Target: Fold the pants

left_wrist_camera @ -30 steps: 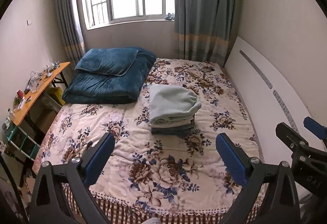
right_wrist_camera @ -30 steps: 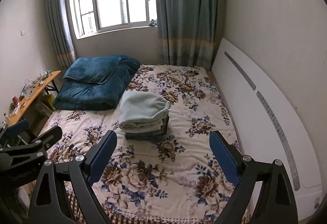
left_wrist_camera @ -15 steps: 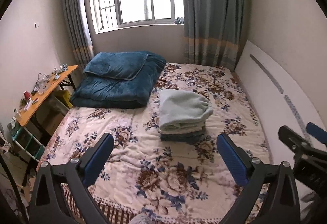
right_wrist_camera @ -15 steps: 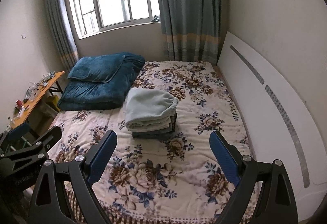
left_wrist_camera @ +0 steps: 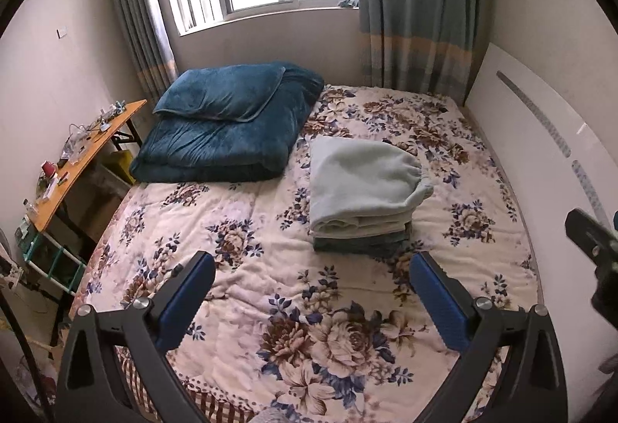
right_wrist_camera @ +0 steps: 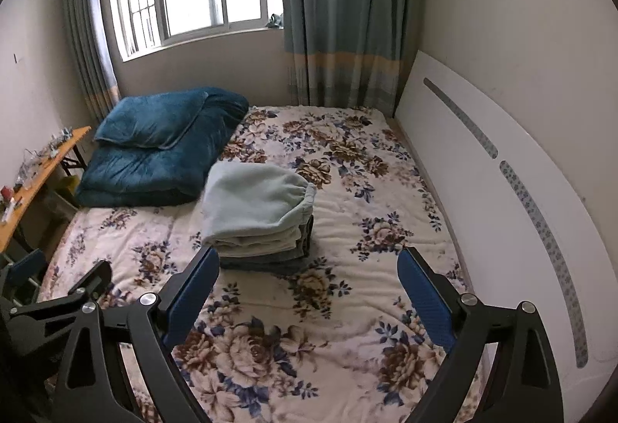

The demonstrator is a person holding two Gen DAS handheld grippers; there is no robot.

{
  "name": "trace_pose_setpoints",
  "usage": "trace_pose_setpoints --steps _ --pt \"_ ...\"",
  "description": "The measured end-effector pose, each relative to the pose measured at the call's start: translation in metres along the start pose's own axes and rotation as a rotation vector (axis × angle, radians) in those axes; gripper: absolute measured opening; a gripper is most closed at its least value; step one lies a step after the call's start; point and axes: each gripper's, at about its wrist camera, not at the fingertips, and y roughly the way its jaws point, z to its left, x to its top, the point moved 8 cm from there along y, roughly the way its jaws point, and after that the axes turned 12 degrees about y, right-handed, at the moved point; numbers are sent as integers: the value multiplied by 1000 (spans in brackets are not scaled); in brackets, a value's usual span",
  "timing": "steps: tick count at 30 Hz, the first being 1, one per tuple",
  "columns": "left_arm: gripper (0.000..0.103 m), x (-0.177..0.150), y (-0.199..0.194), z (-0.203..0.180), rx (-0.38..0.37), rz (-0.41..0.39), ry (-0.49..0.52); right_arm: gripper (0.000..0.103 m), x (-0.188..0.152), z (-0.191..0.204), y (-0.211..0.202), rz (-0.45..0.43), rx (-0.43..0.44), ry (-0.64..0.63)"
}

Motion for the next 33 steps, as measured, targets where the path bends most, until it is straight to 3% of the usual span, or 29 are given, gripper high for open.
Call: trace_pose_setpoints --steps 13,33 --pt "103 11 12 5 41 1 -3 96 -15 9 50 69 6 7" --pt "103 7 17 7 38 11 -11 98 -22 9 60 73 -1 8"
